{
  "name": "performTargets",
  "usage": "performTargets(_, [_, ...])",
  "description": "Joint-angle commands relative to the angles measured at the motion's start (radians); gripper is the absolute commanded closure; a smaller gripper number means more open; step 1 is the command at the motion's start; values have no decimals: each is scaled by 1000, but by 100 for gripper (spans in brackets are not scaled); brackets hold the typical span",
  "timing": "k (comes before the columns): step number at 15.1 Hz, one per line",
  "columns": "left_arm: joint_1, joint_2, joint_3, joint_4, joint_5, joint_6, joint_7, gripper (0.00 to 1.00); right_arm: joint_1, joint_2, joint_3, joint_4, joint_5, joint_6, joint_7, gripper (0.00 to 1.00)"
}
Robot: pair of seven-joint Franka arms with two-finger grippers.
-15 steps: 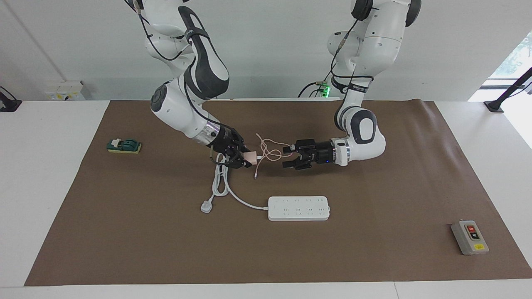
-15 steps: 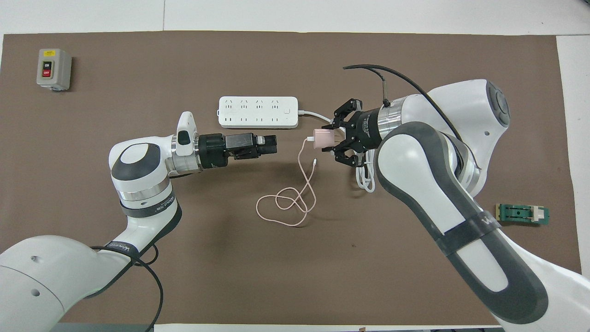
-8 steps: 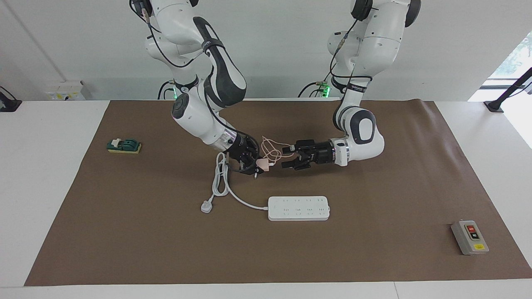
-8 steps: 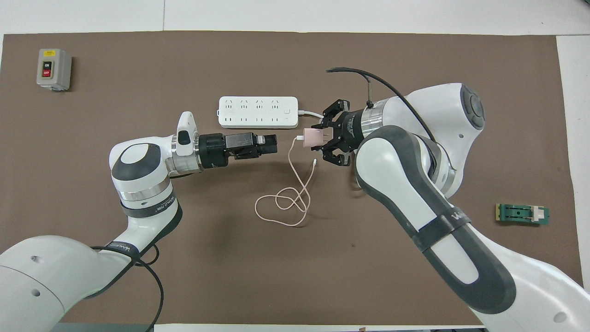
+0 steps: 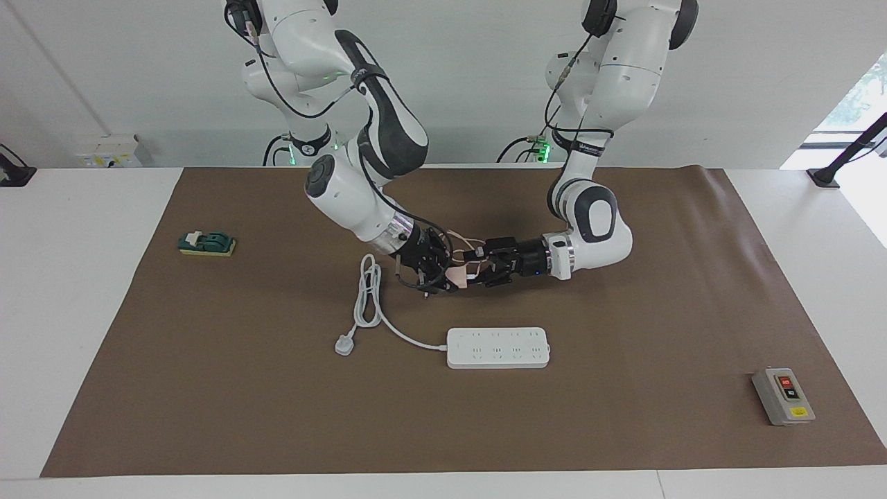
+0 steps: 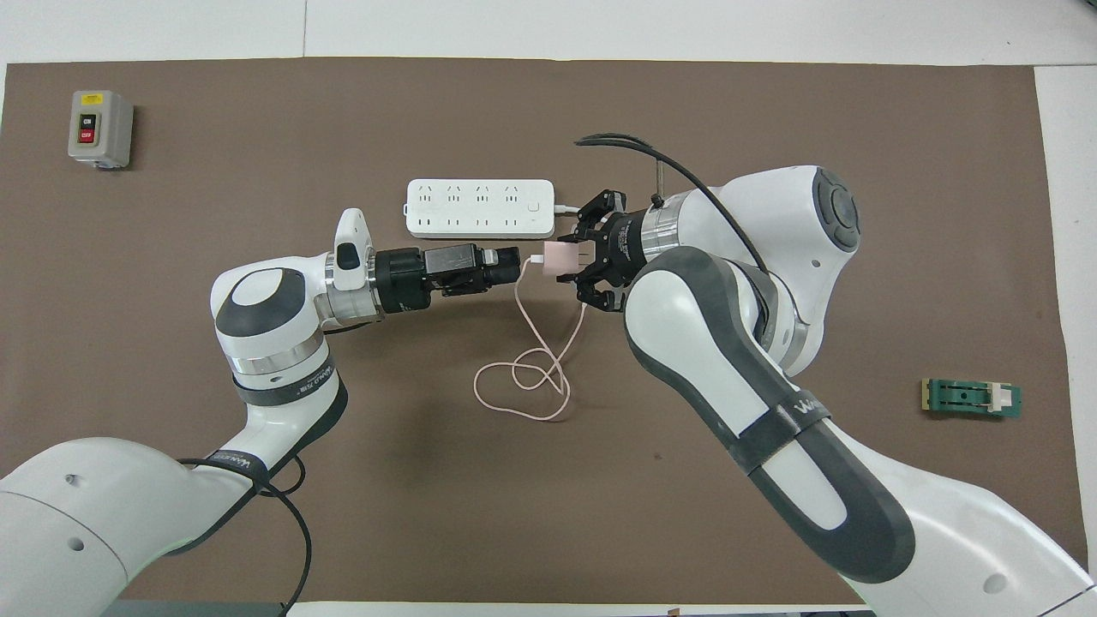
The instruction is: Plug charger into power strip
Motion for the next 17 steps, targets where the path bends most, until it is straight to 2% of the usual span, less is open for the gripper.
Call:
performTargets(1, [-17, 27, 7, 41, -23, 27, 17, 0, 12, 20, -2, 24, 25, 20, 15, 95])
performTargets(17, [14, 36, 10, 45, -16, 1, 21, 0, 32, 22, -2, 15, 25, 55, 33, 95])
